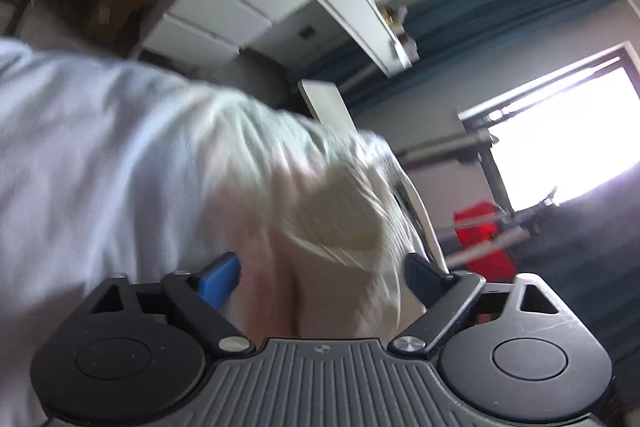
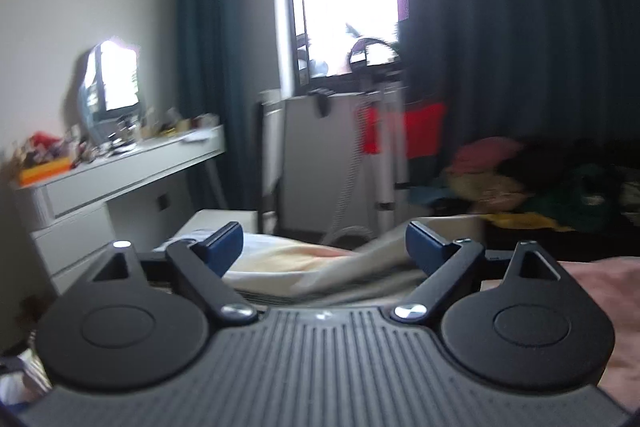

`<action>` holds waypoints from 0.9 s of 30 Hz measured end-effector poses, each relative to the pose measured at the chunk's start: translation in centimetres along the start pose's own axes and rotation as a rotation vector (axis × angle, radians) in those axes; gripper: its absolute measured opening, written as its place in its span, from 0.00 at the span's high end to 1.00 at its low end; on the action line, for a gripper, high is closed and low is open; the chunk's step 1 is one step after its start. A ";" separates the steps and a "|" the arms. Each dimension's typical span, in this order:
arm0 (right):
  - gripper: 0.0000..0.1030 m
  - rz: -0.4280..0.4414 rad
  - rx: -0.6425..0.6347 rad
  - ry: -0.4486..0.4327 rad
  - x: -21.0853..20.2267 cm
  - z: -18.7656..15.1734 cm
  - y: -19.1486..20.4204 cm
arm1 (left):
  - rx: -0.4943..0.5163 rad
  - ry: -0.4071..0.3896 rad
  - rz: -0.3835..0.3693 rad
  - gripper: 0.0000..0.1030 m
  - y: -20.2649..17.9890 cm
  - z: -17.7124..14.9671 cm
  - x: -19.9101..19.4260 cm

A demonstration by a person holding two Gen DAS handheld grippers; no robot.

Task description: Fold clothes

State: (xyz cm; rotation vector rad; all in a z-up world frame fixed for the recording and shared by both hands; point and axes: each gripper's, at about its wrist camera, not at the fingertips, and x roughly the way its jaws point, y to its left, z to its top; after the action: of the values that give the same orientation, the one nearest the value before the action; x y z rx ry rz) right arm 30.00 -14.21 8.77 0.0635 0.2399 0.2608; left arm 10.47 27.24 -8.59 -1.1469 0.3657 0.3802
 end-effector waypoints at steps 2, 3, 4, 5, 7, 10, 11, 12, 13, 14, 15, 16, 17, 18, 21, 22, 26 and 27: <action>0.13 -0.064 0.038 -0.007 -1.7 -0.4 -4.1 | 0.006 0.043 0.000 0.08 -0.1 -1.0 -0.5; 0.13 -0.105 0.077 0.016 -1.5 -1.0 -6.2 | 0.019 0.062 -0.004 0.04 -0.2 -1.6 -0.5; 0.13 -0.145 0.115 0.040 -1.3 -1.5 -8.4 | 0.033 0.088 -0.010 0.02 -0.3 -2.4 -0.4; 0.13 -0.186 0.153 0.064 -1.0 -2.1 -10.5 | 0.050 0.130 -0.023 0.00 -0.5 -3.2 0.0; 0.13 -0.252 0.238 0.157 0.7 -3.6 -14.8 | 0.083 0.182 -0.033 0.00 -0.9 -4.7 0.9; 0.13 -0.241 0.378 0.260 3.4 -6.2 -19.6 | 0.114 0.168 -0.037 0.00 -1.2 -5.5 1.9; 0.13 -0.229 0.415 0.291 4.4 -7.0 -20.7 | 0.105 0.140 -0.041 0.01 -1.1 -5.2 2.1; 0.13 -0.232 0.411 0.298 5.1 -7.8 -21.3 | 0.096 0.113 -0.046 0.01 -0.9 -4.9 2.3; 0.13 -0.234 0.407 0.306 5.9 -8.6 -21.9 | 0.088 0.085 -0.050 0.01 -0.8 -4.6 2.5; 0.14 -0.224 0.400 0.315 6.7 -9.3 -22.0 | 0.079 0.058 -0.053 0.01 -0.7 -4.4 2.7; 0.14 -0.200 0.405 0.340 7.6 -10.0 -22.3 | 0.073 0.042 -0.046 0.01 -0.6 -4.1 3.0; 0.15 -0.165 0.424 0.372 8.5 -11.0 -22.6 | 0.081 0.031 -0.037 0.02 -0.6 -4.0 3.4; 0.28 -0.138 0.439 0.389 9.2 -11.7 -22.5 | 0.090 0.020 -0.028 0.05 -0.7 -3.9 3.7; 0.35 -0.145 0.442 0.381 9.3 -12.1 -22.1 | 0.110 0.005 -0.017 0.09 -0.9 -3.8 4.0; 0.73 -0.193 0.406 0.309 8.0 -12.1 -20.0 | 0.174 -0.048 0.037 0.28 -1.8 -3.1 4.1; 0.77 -0.192 0.386 0.276 7.2 -11.8 -19.2 | 0.167 -0.050 0.042 0.33 -1.9 -2.8 4.2; 0.85 -0.179 0.328 0.153 1.5 -9.0 -16.4 | 0.112 -0.027 0.022 0.65 -1.9 -1.6 4.6; 0.86 -0.177 0.309 0.128 -0.1 -8.3 -15.7 | 0.096 -0.020 0.014 0.74 -1.9 -1.3 4.6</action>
State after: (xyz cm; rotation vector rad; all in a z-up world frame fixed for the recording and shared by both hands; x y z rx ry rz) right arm 31.80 -29.07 -0.68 0.3309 0.4095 0.0500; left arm 15.31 25.84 -9.69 -1.0463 0.3711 0.3819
